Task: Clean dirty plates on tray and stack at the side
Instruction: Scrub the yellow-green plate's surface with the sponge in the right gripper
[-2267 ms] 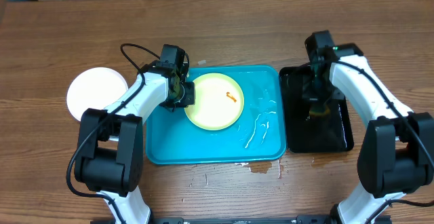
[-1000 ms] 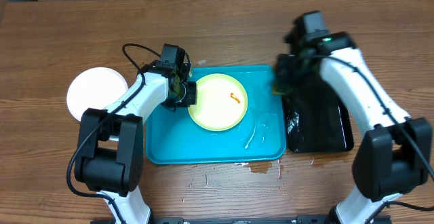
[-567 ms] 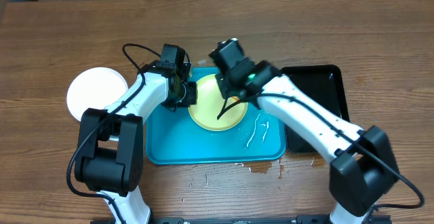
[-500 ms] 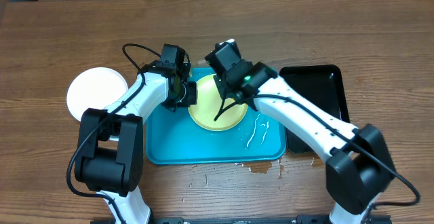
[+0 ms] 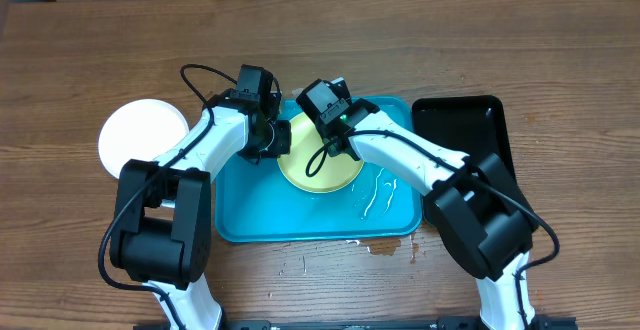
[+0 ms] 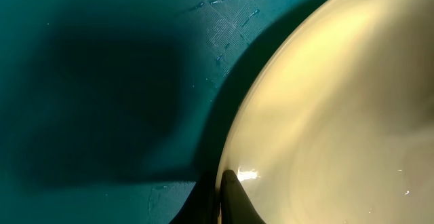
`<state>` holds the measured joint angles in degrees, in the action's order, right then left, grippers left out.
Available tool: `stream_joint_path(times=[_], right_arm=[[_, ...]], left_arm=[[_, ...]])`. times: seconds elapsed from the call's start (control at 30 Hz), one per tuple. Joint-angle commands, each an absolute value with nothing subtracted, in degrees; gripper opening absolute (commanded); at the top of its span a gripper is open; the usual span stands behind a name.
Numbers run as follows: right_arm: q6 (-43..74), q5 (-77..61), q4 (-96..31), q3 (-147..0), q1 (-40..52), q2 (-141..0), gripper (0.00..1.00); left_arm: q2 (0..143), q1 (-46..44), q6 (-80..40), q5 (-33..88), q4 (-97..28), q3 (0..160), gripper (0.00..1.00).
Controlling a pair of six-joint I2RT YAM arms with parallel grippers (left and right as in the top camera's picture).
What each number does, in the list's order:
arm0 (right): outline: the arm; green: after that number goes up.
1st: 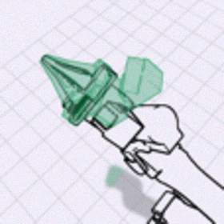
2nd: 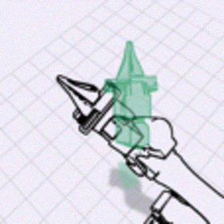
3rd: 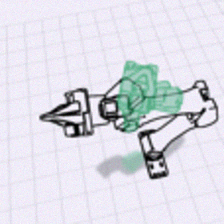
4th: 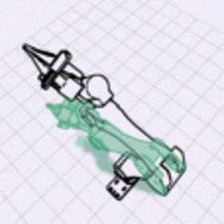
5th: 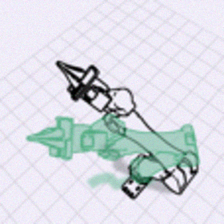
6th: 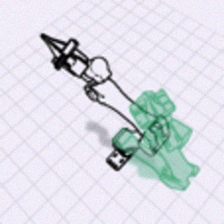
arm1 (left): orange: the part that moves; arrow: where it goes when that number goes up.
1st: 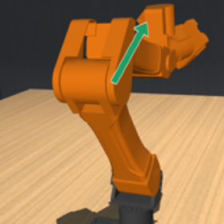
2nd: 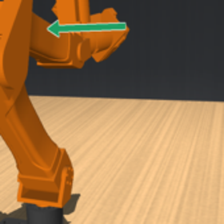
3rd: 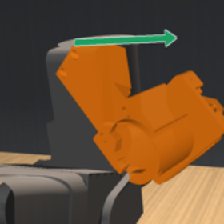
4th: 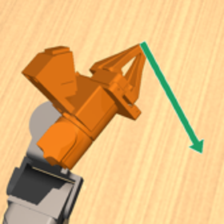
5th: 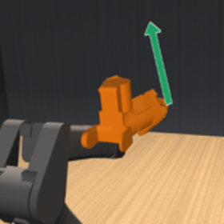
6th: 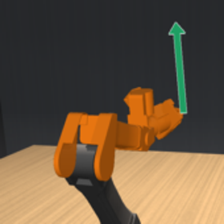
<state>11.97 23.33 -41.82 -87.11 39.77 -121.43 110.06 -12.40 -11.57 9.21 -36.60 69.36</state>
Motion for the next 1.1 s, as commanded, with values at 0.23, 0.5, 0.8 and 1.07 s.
stream_joint_path(times=[0.23,0.5,0.8,1.07], right_arm=[[12.5,16.0,-43.5,-88.2,39.5,-124.6,0.04],[12.5,10.3,-46.9,-88.7,38.3,-124.6,0.04],[17.0,-13.1,-47.2,-89.2,29.8,-124.6,0.04],[17.3,-21.0,-44.4,-89.1,28.1,-124.6,0.04]], left_arm=[[111.0,-12.8,-10.3,9.0,-37.1,68.8,0.04],[111.0,-12.8,-10.3,9.0,-37.0,68.8,0.04],[111.0,-12.8,-10.3,9.0,-37.0,68.8,0.04],[111.0,-12.8,-10.3,9.0,-37.0,68.8,0.04]])
